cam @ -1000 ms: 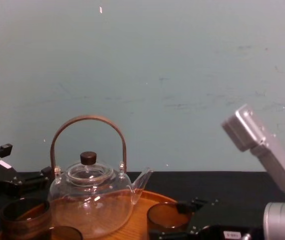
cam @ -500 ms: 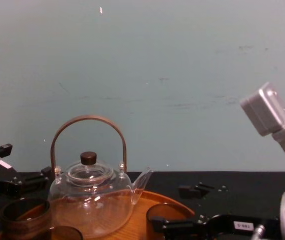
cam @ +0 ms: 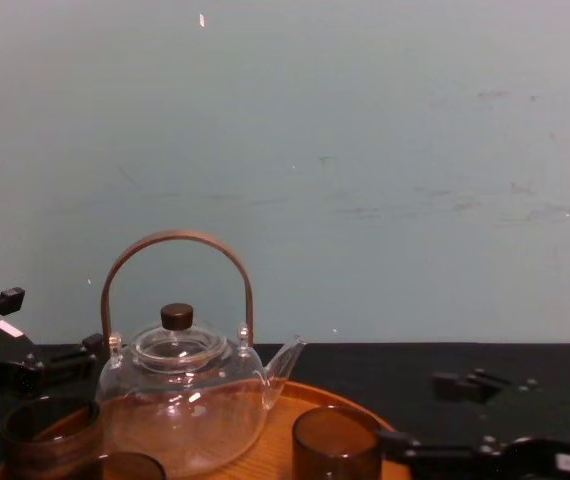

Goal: Pick up the glass from the table and place it on the tray.

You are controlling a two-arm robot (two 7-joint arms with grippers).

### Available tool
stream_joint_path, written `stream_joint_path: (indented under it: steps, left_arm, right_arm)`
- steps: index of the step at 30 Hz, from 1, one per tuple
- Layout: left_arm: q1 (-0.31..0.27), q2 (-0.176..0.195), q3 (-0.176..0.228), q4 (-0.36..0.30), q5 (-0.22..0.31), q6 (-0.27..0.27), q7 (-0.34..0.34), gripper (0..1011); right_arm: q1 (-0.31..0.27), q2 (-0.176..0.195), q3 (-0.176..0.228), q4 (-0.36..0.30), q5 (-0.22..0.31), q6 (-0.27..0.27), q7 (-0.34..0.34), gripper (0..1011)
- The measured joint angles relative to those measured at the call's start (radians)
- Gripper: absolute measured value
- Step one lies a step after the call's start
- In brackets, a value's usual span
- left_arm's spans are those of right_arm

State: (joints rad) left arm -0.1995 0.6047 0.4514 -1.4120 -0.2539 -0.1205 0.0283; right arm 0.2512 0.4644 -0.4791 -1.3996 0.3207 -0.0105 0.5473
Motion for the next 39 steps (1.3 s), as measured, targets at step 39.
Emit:
stream_joint_path:
  steps: [39]
  left_arm:
    - [0.0,0.0,0.0,0.0,0.0,0.0,0.0,1001]
  right_arm:
    - [-0.067,0.03,0.127,0.055,0.046,-0.032,-0.05,1002]
